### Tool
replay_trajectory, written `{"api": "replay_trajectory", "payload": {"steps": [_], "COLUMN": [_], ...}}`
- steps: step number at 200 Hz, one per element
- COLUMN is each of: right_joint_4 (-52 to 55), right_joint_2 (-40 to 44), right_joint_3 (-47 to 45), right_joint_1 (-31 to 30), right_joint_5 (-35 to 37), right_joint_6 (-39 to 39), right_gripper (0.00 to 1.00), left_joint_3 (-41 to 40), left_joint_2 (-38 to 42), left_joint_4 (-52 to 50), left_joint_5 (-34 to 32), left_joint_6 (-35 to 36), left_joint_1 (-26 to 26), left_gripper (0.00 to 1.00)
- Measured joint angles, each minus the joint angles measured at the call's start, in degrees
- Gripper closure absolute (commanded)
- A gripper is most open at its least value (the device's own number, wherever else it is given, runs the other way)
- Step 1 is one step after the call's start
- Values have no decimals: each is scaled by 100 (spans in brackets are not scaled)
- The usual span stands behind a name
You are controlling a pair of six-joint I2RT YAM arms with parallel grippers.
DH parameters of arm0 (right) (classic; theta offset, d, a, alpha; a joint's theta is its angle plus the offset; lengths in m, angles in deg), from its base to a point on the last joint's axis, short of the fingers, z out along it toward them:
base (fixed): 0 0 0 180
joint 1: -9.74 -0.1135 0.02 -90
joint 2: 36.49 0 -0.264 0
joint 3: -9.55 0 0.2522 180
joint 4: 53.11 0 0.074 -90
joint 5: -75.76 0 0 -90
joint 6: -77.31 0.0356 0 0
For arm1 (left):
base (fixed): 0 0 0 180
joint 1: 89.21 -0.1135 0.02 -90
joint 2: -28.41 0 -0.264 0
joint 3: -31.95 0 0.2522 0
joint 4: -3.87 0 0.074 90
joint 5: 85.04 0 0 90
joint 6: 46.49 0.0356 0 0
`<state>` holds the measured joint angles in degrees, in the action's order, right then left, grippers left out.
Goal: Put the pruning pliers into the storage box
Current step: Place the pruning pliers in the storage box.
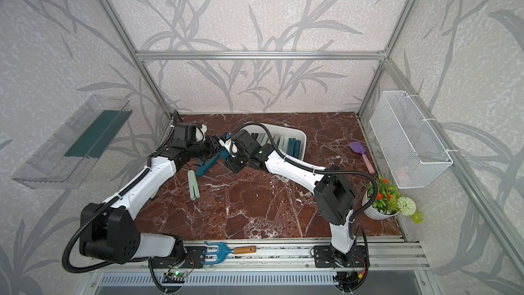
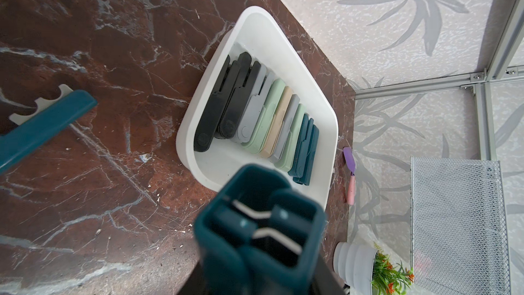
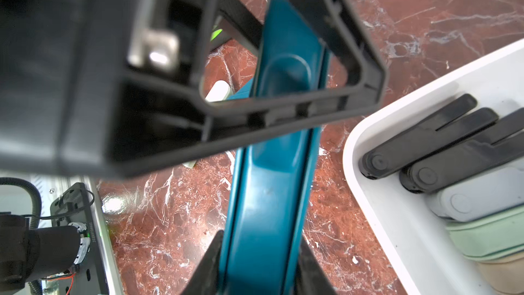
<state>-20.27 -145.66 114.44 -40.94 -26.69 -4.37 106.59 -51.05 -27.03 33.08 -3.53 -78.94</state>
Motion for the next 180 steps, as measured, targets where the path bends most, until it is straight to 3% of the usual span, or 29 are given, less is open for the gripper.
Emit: {"api": "replay_trajectory", "payload": {"steps": [16,45,89,112,140,180], "right_joint_4": [-24,-151,-214,-214,-216,-225], "right_joint_2": [-7,-17,-35,-50,-50,-50], "right_joint_3": [2,0,4,4,4,4], "right_joint_1": [0,0,15,33,37,48], "right_joint_5": [46,101,234,232,219,195], "right_joint_6": [7,0,68,83,63,63], "right_gripper": [52,50,75,87,92,92], "left_joint_3": [-2,0,0,0,2,4], "left_joint_2": [-28,-87,-127,-133,-131,-131], "left_joint_4": [-7,-35,-48,-48,-66,-164], "left_joint_5": [44,131,149,144,144,70], "left_joint_6": [0,0,-28,-15,59,160], "left_joint_1": [20,94,101,103,103,101], "left_gripper": [72,72,71,63,44,37]}}
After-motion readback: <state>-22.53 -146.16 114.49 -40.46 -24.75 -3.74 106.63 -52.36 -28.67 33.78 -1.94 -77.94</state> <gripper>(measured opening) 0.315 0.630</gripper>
